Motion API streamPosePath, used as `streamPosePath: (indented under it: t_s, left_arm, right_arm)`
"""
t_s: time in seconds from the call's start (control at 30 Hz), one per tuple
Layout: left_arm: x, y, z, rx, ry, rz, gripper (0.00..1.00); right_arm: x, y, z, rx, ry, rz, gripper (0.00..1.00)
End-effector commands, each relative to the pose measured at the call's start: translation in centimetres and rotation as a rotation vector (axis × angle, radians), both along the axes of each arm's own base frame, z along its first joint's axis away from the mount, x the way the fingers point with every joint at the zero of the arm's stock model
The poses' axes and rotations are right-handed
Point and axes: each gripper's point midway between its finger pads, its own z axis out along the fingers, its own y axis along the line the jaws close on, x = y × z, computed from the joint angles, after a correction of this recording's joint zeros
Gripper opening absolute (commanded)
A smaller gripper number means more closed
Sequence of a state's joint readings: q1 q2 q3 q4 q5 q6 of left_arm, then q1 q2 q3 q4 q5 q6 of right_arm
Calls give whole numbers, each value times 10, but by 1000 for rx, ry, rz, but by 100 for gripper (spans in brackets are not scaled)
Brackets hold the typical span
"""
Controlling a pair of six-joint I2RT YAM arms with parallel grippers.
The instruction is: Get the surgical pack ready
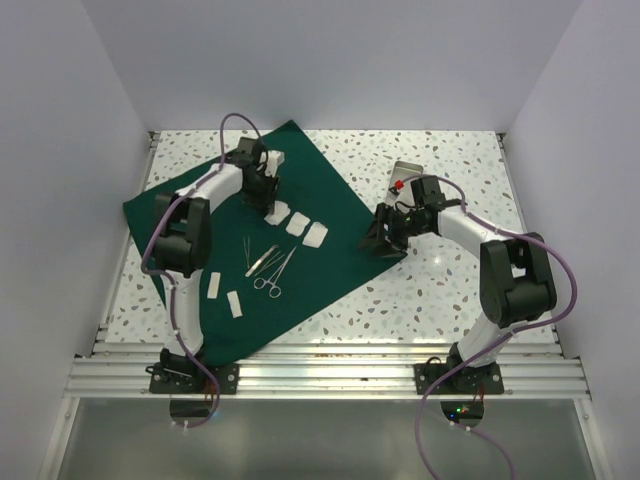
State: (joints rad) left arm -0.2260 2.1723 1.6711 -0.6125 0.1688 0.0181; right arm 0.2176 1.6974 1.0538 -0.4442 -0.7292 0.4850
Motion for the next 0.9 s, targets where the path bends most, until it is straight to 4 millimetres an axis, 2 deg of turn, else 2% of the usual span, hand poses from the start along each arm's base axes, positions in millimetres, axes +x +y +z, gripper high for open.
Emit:
streamPosePath:
  t_s: [0.0, 0.17, 0.3, 0.33, 0.4, 0.43, 0.47, 0.5, 0.53, 0.57, 0.63, 0.67, 0.87]
  left_arm:
    - [6, 0, 44, 4, -86, 17, 48]
    - [-6, -10, 65, -1, -137, 47, 60]
    - [-14, -20, 73, 28, -188, 51, 62]
    - [-21, -29, 70, 41, -191, 33, 62]
    - [-20, -31, 68, 82, -213, 47, 61]
    - [-21, -38, 65, 102, -216, 38, 60]
    - [-20, -38, 56, 134, -208, 48, 59]
    - [-19, -33, 54, 185, -209, 76, 57]
    - [-16, -40, 56, 198, -223, 74, 55]
    - [-14, -39, 47, 226, -215, 85, 53]
    - [-8, -39, 48, 256, -226, 105, 49]
    - [-6, -38, 41, 268, -215, 107, 47]
    - [-6, -41, 27, 319, -200, 97, 45]
  right_arm:
    - [3, 5, 9, 34, -30, 19, 61]
    - [4, 4, 11, 32, -40, 18, 61]
    - [4, 5, 11, 33, -42, 17, 61]
    - [3, 5, 11, 34, -41, 17, 61]
    - [3, 5, 13, 36, -44, 19, 61]
    - [4, 5, 14, 35, -49, 17, 61]
    - [3, 5, 15, 36, -47, 18, 61]
    - [3, 5, 14, 33, -48, 16, 61]
    - [2, 5, 16, 33, -49, 16, 61]
    - [1, 5, 15, 34, -46, 17, 61]
    - [0, 4, 15, 32, -47, 17, 61]
    - [-1, 4, 15, 32, -46, 17, 61]
    - [-2, 4, 16, 32, -48, 18, 61]
